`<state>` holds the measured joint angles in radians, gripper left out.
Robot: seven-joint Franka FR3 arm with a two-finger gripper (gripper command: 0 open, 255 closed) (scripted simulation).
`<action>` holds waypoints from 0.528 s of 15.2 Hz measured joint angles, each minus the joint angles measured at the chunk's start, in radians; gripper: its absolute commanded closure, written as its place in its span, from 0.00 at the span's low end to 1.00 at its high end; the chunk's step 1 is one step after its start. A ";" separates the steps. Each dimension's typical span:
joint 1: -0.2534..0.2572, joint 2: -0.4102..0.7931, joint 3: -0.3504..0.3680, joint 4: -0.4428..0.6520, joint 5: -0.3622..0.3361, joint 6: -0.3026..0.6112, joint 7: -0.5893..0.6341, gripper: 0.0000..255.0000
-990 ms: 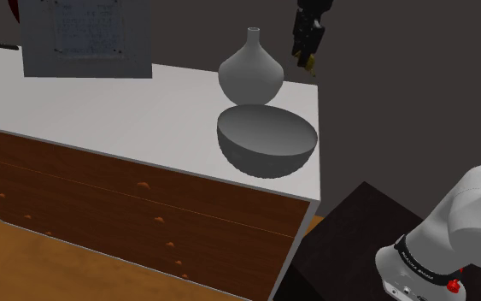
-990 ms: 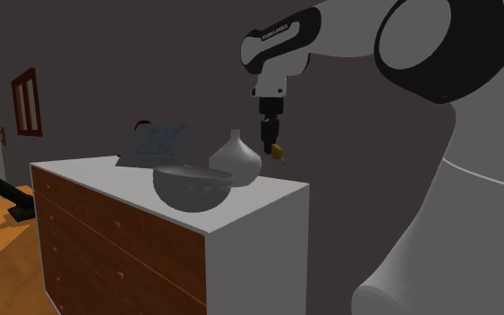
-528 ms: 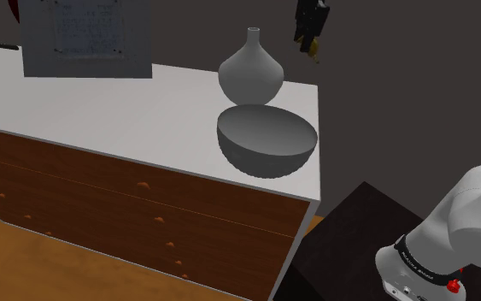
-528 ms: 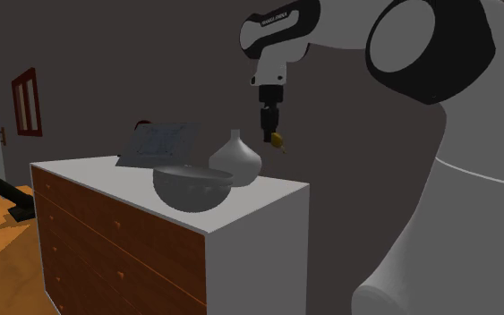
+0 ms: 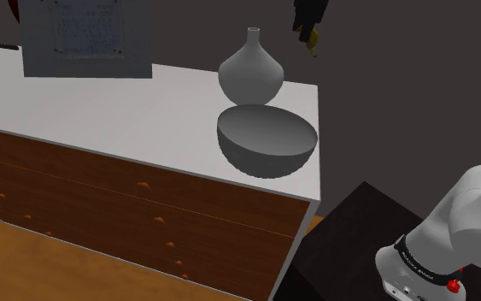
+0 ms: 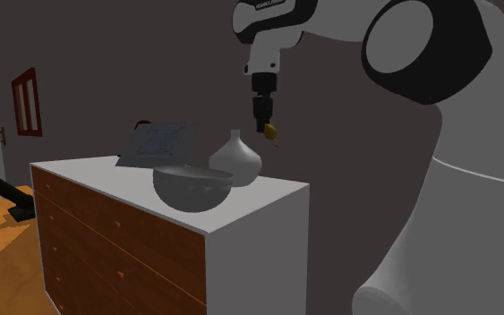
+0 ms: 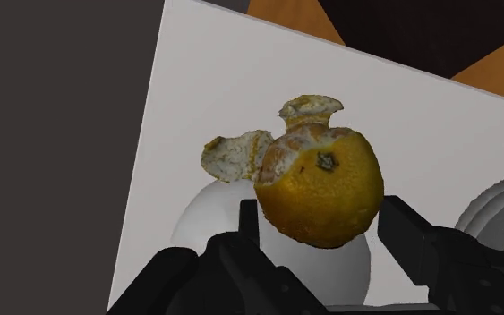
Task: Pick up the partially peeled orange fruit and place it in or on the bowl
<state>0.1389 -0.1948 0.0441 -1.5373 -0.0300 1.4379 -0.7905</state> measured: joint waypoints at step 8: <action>0.072 -0.034 0.121 -0.012 0.012 -0.028 0.191 1.00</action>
<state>0.2106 -0.2288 0.1648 -1.5492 -0.0184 1.4102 -0.5993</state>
